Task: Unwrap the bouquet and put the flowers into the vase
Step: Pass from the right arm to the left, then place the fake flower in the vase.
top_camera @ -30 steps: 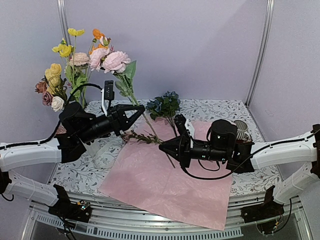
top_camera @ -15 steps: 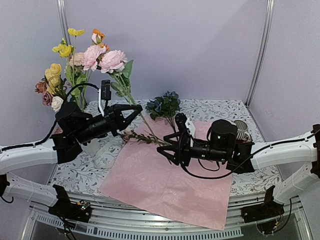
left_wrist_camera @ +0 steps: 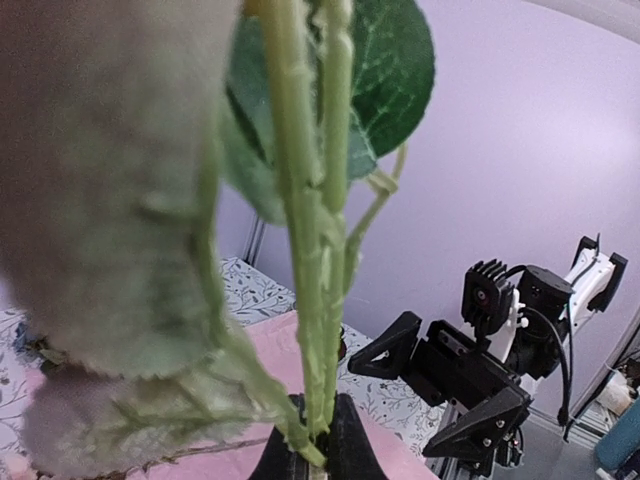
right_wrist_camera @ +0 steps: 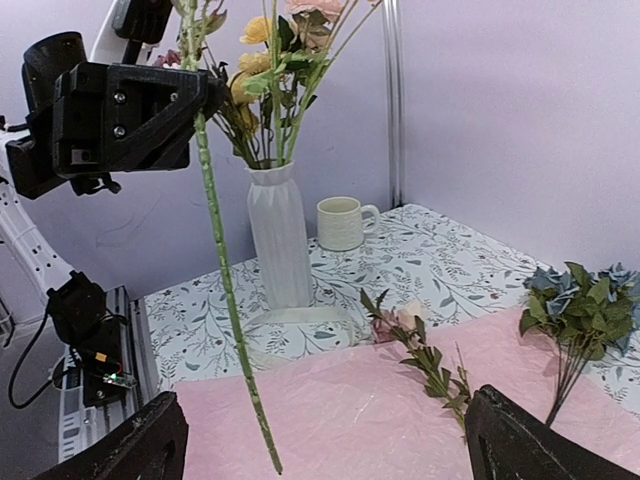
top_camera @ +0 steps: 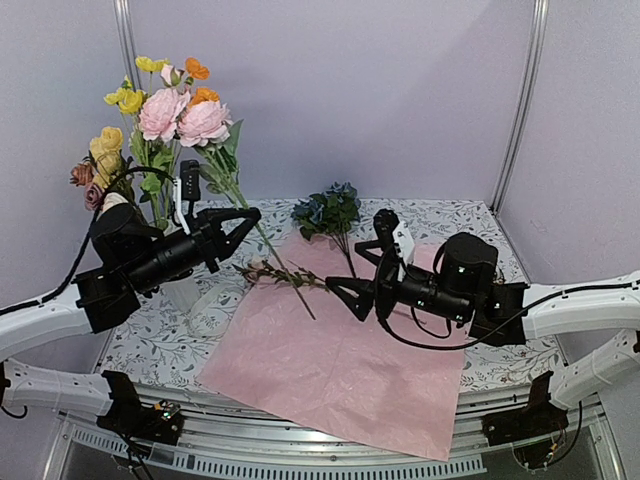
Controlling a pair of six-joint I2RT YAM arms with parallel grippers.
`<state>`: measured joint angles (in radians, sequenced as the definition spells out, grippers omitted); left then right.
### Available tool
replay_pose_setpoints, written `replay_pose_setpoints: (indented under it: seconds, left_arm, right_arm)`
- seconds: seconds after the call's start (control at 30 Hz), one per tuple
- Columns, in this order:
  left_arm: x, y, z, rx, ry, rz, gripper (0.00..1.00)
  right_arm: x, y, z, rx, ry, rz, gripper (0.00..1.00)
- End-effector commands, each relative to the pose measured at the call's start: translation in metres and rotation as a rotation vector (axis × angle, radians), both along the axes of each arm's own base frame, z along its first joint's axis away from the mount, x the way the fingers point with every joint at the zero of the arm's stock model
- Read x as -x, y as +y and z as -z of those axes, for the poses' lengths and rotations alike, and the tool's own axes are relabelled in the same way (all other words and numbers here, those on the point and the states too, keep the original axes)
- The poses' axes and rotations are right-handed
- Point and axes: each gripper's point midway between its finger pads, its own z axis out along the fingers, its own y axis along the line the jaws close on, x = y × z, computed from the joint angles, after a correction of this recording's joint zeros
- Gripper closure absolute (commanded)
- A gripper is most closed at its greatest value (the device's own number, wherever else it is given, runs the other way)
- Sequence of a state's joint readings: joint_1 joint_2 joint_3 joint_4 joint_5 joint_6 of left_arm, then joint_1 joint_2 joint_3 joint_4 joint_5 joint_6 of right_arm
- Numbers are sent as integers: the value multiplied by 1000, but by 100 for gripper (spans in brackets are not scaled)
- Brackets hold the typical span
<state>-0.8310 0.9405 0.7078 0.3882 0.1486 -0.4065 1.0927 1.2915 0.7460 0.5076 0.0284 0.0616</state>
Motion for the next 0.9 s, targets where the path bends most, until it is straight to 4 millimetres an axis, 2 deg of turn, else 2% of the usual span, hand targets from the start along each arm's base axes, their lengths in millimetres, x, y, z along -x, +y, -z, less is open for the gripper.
replay_pose_setpoints:
  seconds: [0.0,0.37,0.57,0.63,0.87]
  left_arm:
    - [-8,15,-3,-61,-7,-100,100]
    - [-12,36,-16,-126,-28,-202,100]
    - [-17,48,-23,-161,-31,-274,100]
    - [-19,53,-25,-173,-33,-302,100]
    - [-30,69,-29,-229,-41,-410,100]
  right_arm:
    - [-19,-24,1,54,-58,153,1]
    - [-71,-83,5,94,-74,392,1]
    - [-103,-122,21,103,-40,584,1]
    - [-106,-127,29,107,-38,615,1]
    - [-103,-126,46,94,-14,603,1]
